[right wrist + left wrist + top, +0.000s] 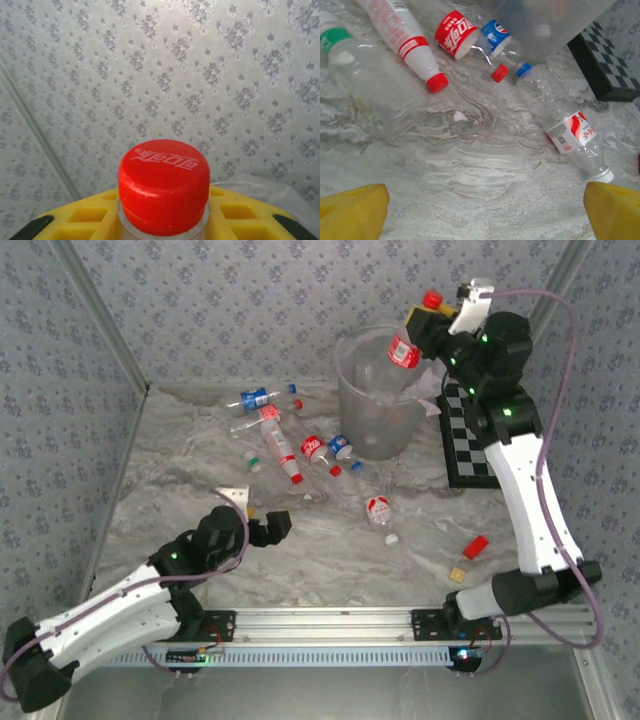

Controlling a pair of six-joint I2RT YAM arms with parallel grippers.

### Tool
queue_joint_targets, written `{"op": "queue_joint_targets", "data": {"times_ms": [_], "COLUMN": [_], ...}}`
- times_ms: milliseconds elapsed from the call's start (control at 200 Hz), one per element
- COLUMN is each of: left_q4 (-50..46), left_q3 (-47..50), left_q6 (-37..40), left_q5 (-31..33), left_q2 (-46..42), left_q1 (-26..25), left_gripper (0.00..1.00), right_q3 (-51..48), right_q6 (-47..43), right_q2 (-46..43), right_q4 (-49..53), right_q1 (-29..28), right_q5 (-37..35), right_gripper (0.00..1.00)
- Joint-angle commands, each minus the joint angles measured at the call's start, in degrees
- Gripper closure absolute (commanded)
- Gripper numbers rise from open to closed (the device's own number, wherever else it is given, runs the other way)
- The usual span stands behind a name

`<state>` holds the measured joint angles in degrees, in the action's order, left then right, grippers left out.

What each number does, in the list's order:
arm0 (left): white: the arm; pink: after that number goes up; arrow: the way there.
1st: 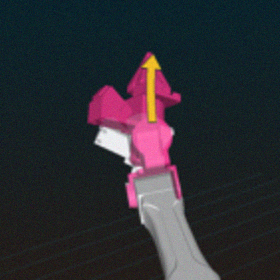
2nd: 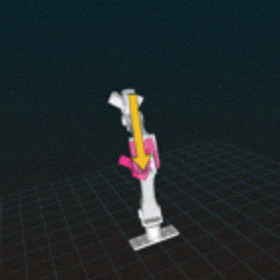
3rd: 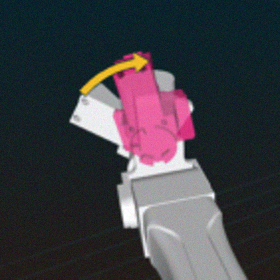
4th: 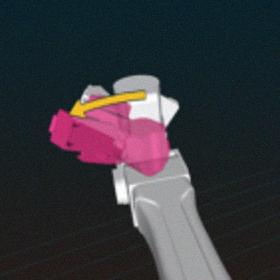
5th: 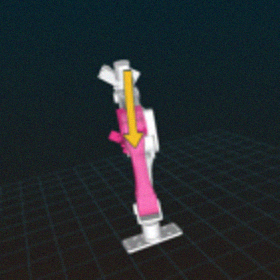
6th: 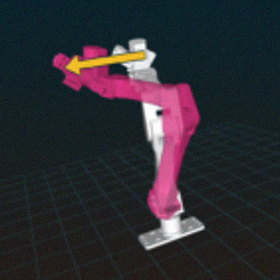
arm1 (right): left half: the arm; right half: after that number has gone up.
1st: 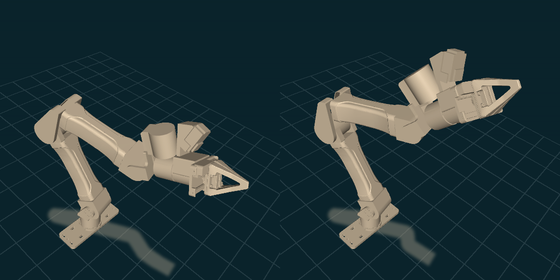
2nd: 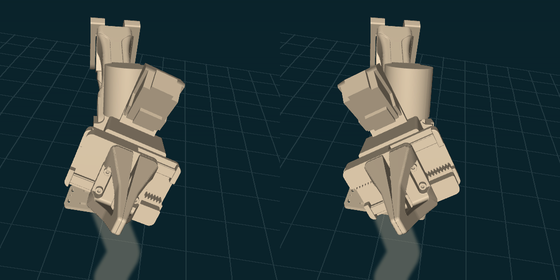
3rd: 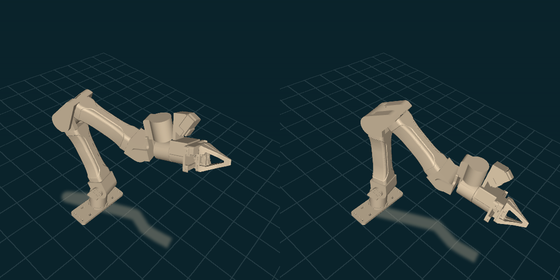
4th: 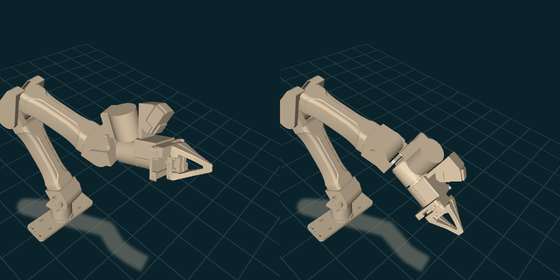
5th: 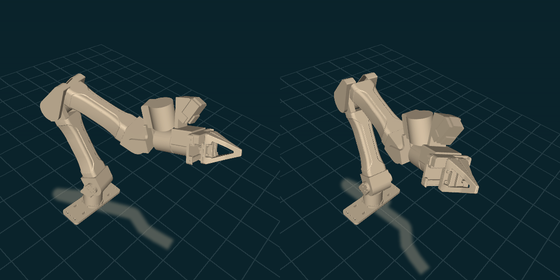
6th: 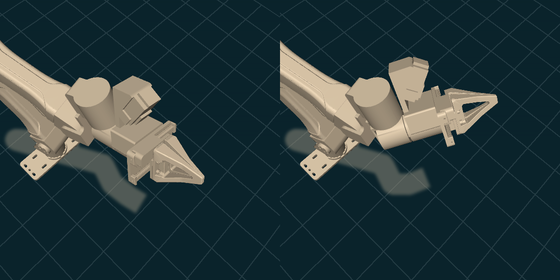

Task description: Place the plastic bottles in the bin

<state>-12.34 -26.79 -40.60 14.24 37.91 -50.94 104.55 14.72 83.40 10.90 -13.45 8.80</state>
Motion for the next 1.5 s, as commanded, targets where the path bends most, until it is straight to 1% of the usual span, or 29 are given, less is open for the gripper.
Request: {"op": "queue_joint_targets", "data": {"times_ms": [0,100,200,295,350,420,515,570,770,890,1015,1149,1274,1494], "left_q4": [-2.49,-5.35,-8.36,-10.06,-9.83,-9.15,-8.08,-7.36,-2.05,-2.9,-3.83,-4.07,-4.29,-4.84], "left_q3": [1.25,2.3,2.71,2.35,2.35,1.92,0.97,0.48,-1.17,-2.9,-3.38,-3.47,-3.79,-4.37], "left_q6": [-5.19,-6.32,-7.39,-8.27,-8.51,-8.39,-7.51,-7.39,-6.93,-5.85,-6.17,-6.27,-5.95,-5.63], "left_q5": [1.57,2.19,2.37,1.66,1.71,1.72,0.81,0.52,-0.23,-1.21,-1.78,-2.05,-3.58,-5.16], "left_q2": [-5.35,-10.07,-12.36,-12.04,-11.25,-9.46,-6.35,-4.6,0.87,3.75,4.71,4.54,4.94,6.3], "left_q1": [0.31,0.4,0.39,0.36,0.4,0.4,0.39,0.44,1.12,1.62,1.7,2.54,3.98,5.3], "left_gripper": [0.01,0.01,0.02,0.02,0.02,0.02,0.02,0.02,0.02,0.02,0.02,0.02,0.02,0.02], "right_q3": [6.0,13.78,23.69,32.98,36.41,38.62,37.62,36.13,30.46,25.32,20.26,19.71,21.9,21.27], "right_q6": [-5.88,-10.76,-11.86,-10.78,-9.91,-8.2,-4.27,-1.42,3.33,4.71,5.23,4.07,3.14,4.41], "right_q2": [6.76,14.32,22.77,30.66,34.19,37.03,38.44,38.92,41.17,41.59,42.12,44.68,47.97,50.37], "right_q4": [-4.74,-1.11,6.28,13.94,17.62,19.58,19.15,18.6,17.99,17.23,16.45,19.36,24.87,27.34], "right_q1": [0.2,0.61,1.38,1.71,1.55,1.23,0.8,0.88,0.34,-0.1,-0.89,-1.56,-1.76,-2.27], "right_q5": [-5.2,-7.7,-8.43,-6.79,-5.23,-2.57,1.05,1.96,0.61,1.32,0.96,0.43,-0.69,-4.29], "right_gripper": [0.98,0.99,0.99,1.0,1.0,1.0,1.0,1.0,1.0,1.0,1.0,1.0,1.0,0.93]}}
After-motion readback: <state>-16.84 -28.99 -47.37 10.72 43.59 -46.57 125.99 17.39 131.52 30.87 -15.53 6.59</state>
